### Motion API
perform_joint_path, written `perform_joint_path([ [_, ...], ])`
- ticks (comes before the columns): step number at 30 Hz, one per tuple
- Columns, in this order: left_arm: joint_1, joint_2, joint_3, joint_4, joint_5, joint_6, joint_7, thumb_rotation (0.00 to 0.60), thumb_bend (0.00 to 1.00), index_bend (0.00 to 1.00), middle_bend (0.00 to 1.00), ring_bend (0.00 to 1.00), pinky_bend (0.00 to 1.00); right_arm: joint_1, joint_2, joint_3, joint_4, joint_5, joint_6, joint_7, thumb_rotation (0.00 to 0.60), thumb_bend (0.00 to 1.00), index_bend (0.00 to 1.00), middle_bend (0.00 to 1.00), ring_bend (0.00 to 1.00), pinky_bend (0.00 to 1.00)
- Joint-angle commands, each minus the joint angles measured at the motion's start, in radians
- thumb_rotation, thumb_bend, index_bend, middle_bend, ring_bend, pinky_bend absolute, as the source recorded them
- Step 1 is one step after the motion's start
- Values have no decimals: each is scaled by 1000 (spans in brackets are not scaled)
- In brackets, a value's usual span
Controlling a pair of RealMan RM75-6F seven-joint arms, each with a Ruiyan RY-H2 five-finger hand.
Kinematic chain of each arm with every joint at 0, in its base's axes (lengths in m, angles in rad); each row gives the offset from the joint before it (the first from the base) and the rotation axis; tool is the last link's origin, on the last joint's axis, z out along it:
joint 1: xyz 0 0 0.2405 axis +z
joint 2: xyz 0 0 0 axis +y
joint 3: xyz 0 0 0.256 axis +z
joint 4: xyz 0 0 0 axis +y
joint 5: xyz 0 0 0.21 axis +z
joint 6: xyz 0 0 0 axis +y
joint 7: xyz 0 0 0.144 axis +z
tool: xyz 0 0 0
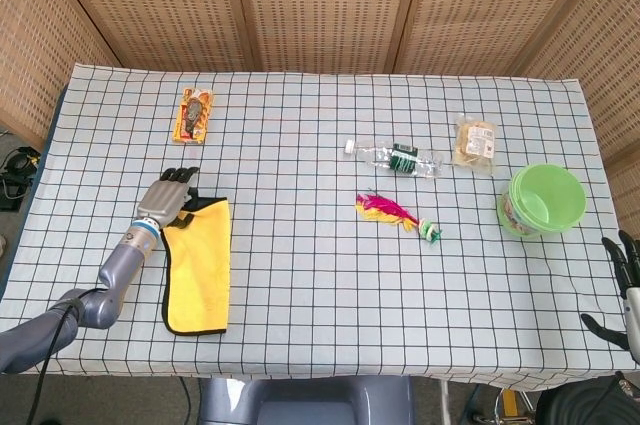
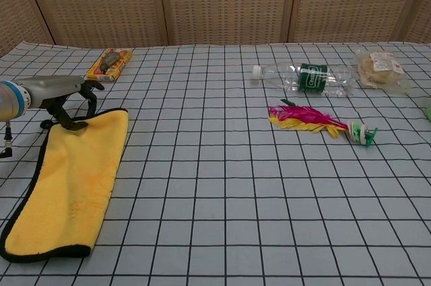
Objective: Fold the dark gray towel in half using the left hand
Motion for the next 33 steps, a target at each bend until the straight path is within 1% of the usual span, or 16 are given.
perform_joint_path([
  [1,0,15,-4,-25,14,14,-9,600,443,559,0,0,0,0,0,0,-1,-1,1,0,600,0,23,0,0,0],
  [7,-6,45,-17,-87,38,38,-30,600,443,566,0,0,0,-1,1,-1,-3,-3,3,1,600,0,23,0,0,0],
  [13,-20,47,-23,-107,31,33,-16,600,443,566,0,0,0,-2,2,-2,-4,-7,6,0,600,0,24,0,0,0],
  [25,-49,-5,-31,-52,-36,-7,28,600,443,565,0,0,0,-4,4,-1,-1,-3,8,7,600,0,24,0,0,0],
  [33,-66,-42,-34,-8,-20,-8,11,600,443,565,0,0,0,-1,3,0,2,3,0,8,600,0,24,0,0,0],
])
